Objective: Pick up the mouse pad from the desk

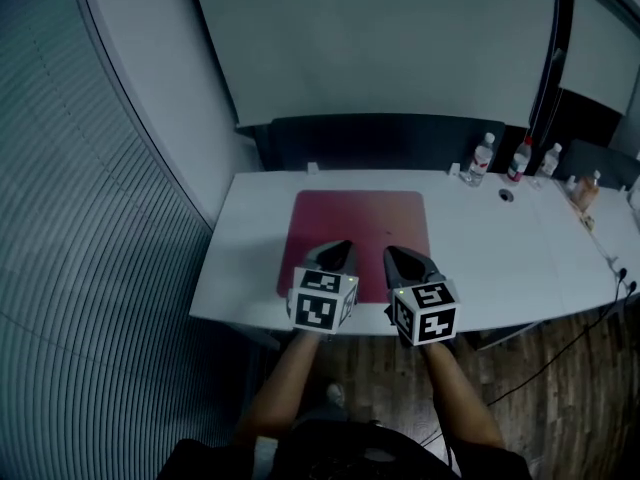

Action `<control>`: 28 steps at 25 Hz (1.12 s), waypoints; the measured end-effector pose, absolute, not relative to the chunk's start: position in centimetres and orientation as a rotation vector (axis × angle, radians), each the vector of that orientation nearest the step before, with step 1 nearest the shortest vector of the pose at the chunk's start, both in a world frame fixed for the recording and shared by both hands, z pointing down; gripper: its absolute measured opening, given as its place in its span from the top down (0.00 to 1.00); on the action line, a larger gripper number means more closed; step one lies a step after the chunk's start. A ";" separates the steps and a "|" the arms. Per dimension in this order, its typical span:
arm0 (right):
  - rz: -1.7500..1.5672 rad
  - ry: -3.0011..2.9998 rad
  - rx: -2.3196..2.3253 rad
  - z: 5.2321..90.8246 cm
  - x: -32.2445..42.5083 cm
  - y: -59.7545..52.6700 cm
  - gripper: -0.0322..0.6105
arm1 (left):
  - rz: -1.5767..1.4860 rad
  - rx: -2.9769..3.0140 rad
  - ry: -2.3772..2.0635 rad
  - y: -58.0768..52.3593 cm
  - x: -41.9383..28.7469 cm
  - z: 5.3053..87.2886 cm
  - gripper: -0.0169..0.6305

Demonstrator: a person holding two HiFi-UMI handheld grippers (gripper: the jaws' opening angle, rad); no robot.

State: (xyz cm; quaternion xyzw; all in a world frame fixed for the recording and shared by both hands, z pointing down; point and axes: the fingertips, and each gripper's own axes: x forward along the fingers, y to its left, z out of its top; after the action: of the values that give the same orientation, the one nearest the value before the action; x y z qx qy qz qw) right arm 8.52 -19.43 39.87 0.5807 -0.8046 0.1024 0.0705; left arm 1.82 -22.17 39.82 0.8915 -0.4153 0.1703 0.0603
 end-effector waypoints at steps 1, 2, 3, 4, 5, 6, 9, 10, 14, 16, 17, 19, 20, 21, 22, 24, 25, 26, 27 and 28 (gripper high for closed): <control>0.313 -2.411 1.755 40.0 8.3 -20.1 0.95 | 0.514 2.701 -1.247 -22.9 1.6 39.9 0.95; 0.318 -2.402 1.763 40.2 8.2 -20.8 0.95 | 0.512 2.703 -1.238 -23.7 1.4 40.0 0.95; 0.322 -2.394 1.770 40.2 8.0 -21.3 0.95 | 0.512 2.705 -1.230 -24.4 1.2 40.1 0.95; 0.324 -2.387 1.776 40.3 7.9 -21.9 0.95 | 0.511 2.706 -1.222 -25.0 1.0 40.2 0.95; 0.325 -2.379 1.781 40.3 7.7 -22.4 0.95 | 0.511 2.706 -1.213 -25.6 0.9 40.3 0.95; 0.325 -2.371 1.785 40.4 7.7 -22.9 0.95 | 0.509 2.707 -1.205 -26.2 0.7 40.3 0.95; 0.332 -2.346 1.804 40.8 7.6 -24.1 0.95 | 0.502 2.712 -1.183 -27.6 0.3 40.5 0.95; 0.335 -2.339 1.811 40.9 7.6 -24.4 0.95 | 0.502 2.714 -1.176 -28.0 0.1 40.6 0.95; 0.329 -2.311 1.845 40.7 7.8 -25.7 0.95 | 0.506 2.722 -1.147 -29.4 -0.3 41.0 0.95; 0.330 -2.295 1.859 40.9 7.8 -26.3 0.95 | 0.503 2.724 -1.138 -30.2 -0.6 41.3 0.95; 0.330 -2.286 1.865 41.1 7.7 -26.6 0.95 | 0.501 2.725 -1.135 -30.5 -0.8 41.4 0.95; 0.330 -2.265 1.876 41.5 7.6 -27.1 0.95 | 0.492 2.728 -1.132 -31.2 -1.2 41.4 0.95; 0.330 -2.255 1.881 41.7 7.6 -27.4 0.95 | 0.486 2.731 -1.130 -31.6 -1.4 41.4 0.95; 0.329 -2.247 1.886 41.9 7.5 -27.7 0.95 | 0.483 2.734 -1.128 -31.9 -1.6 41.4 0.95; 0.330 -2.241 1.891 42.0 7.4 -27.9 0.95 | 0.482 2.736 -1.125 -32.2 -1.9 41.5 0.95; 0.332 -2.229 1.904 42.1 7.2 -28.3 0.95 | 0.485 2.739 -1.114 -32.7 -2.3 41.7 0.95; 0.333 -2.223 1.908 42.2 7.1 -28.5 0.95 | 0.487 2.740 -1.108 -32.9 -2.5 41.8 0.95; 0.333 -2.216 1.910 42.3 6.9 -28.6 0.95 | 0.487 2.741 -1.104 -33.2 -2.7 41.9 0.95; 0.333 -2.210 1.910 42.5 6.8 -28.7 0.95 | 0.487 2.739 -1.102 -33.4 -2.9 42.1 0.95; 0.334 -2.205 1.908 42.7 6.7 -28.8 0.95 | 0.486 2.736 -1.102 -33.7 -3.1 42.3 0.95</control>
State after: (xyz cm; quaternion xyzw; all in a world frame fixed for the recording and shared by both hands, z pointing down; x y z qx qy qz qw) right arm 6.73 -28.82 42.72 0.6465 -0.7474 0.1131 0.1031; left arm -3.11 -33.69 42.35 0.9126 -0.3674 0.1622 0.0762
